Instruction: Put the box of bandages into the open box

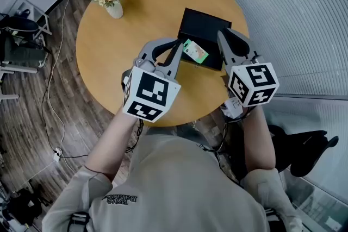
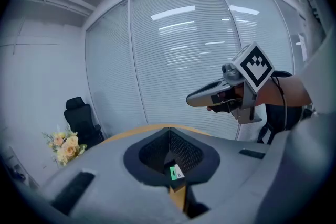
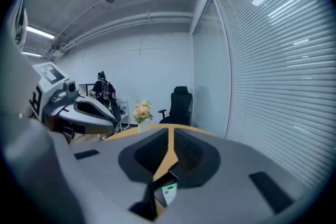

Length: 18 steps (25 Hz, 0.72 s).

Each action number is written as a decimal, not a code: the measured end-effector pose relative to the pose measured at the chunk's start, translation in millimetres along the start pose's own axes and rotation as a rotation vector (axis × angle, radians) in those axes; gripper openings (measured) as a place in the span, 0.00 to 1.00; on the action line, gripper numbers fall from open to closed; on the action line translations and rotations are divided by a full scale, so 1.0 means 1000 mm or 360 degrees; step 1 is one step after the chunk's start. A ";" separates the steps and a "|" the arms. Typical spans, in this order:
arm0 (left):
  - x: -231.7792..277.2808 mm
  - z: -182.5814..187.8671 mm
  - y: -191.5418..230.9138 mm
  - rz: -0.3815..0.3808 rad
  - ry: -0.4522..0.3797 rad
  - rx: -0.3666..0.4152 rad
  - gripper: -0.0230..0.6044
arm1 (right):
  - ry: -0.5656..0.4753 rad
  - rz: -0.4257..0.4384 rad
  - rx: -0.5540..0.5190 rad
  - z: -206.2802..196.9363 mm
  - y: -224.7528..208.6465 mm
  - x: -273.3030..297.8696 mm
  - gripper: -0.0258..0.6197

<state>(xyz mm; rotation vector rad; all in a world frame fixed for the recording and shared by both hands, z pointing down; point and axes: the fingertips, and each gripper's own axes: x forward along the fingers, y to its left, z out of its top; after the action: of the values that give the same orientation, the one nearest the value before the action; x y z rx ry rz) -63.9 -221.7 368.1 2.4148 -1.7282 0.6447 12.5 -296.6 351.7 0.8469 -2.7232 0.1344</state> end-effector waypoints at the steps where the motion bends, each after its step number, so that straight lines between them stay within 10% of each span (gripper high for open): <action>1: -0.004 0.009 0.000 0.0006 -0.0031 0.0016 0.07 | -0.0035 -0.0001 0.0001 0.008 0.002 -0.007 0.12; 18: -0.078 0.085 -0.008 0.0107 -0.0379 0.0096 0.07 | -0.0404 -0.0039 -0.0121 0.096 0.041 -0.122 0.11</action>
<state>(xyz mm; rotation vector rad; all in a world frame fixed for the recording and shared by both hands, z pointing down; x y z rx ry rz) -53.5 -177.4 261.4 2.5754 -1.9106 0.4361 62.3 -213.6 223.5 0.9323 -2.9282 -0.0880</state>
